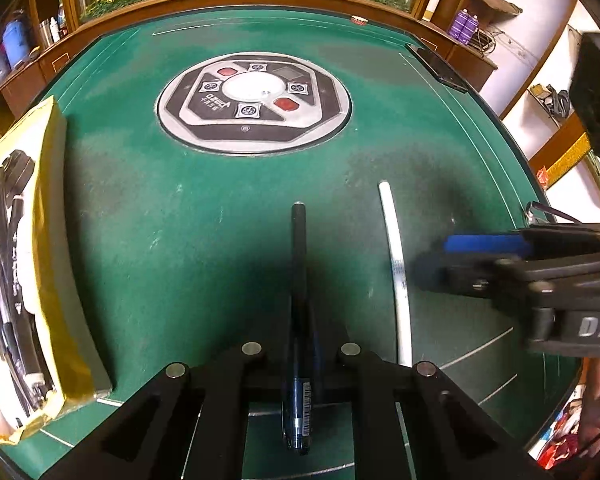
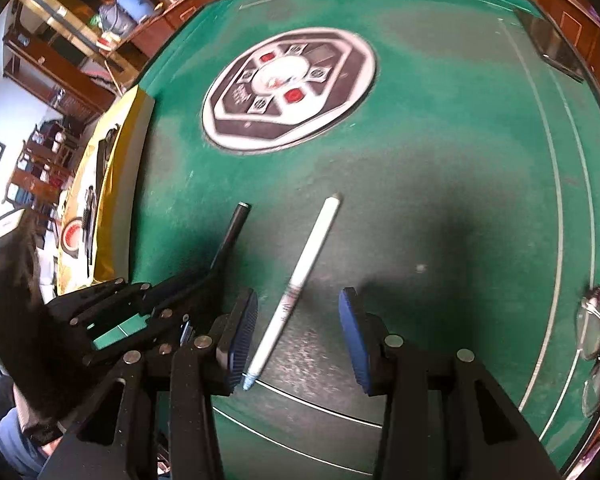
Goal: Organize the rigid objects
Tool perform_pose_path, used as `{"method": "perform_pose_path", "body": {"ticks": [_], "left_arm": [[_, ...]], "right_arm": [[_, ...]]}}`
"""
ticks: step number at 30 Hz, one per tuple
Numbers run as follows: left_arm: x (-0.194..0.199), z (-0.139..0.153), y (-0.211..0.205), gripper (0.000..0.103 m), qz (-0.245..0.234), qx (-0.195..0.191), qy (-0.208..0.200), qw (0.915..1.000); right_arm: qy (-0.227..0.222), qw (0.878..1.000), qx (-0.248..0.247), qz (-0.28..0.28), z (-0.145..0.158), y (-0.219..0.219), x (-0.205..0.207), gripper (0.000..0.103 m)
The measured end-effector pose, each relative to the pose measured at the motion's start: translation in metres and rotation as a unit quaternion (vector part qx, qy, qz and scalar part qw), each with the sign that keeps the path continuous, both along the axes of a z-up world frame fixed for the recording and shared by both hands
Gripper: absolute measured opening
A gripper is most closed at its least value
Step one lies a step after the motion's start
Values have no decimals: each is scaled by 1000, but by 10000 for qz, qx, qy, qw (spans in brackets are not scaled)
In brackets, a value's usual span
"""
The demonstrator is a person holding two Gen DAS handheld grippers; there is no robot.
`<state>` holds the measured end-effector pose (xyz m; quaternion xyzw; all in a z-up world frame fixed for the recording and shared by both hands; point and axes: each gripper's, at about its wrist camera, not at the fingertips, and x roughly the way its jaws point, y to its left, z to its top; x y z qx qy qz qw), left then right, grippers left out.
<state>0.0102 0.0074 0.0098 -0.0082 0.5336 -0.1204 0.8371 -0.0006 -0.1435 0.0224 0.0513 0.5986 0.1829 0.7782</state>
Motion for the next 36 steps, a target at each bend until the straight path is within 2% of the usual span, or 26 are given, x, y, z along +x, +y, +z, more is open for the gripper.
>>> {"method": "perform_pose_path", "body": {"ticks": [2, 7, 9, 11, 14, 25, 36], "left_arm": [[-2, 0, 2, 8, 2, -7, -10, 10000], [-6, 0, 5, 8, -42, 3, -55, 10000], [-7, -1, 4, 8, -58, 14, -80, 9999], [-6, -1, 5, 8, -55, 2, -97, 9999], [-5, 0, 5, 8, -11, -15, -127, 9999], [0, 12, 7, 8, 130, -185, -240, 9995], [-8, 45, 31, 8, 482, -286, -621, 9965]], "right_arm": [[-14, 9999, -94, 68, -3, 8, 1, 41], [-70, 9967, -741, 325, -13, 29, 0, 39], [-182, 9945, -946, 416, -13, 32, -3, 21], [-237, 9932, -1058, 427, -13, 29, -2, 13], [-231, 9950, -922, 305, -12, 17, -3, 7], [-399, 9981, -422, 210, 6, -2, -11, 7], [-591, 9975, 36, 388, 32, 21, -4, 7]]}}
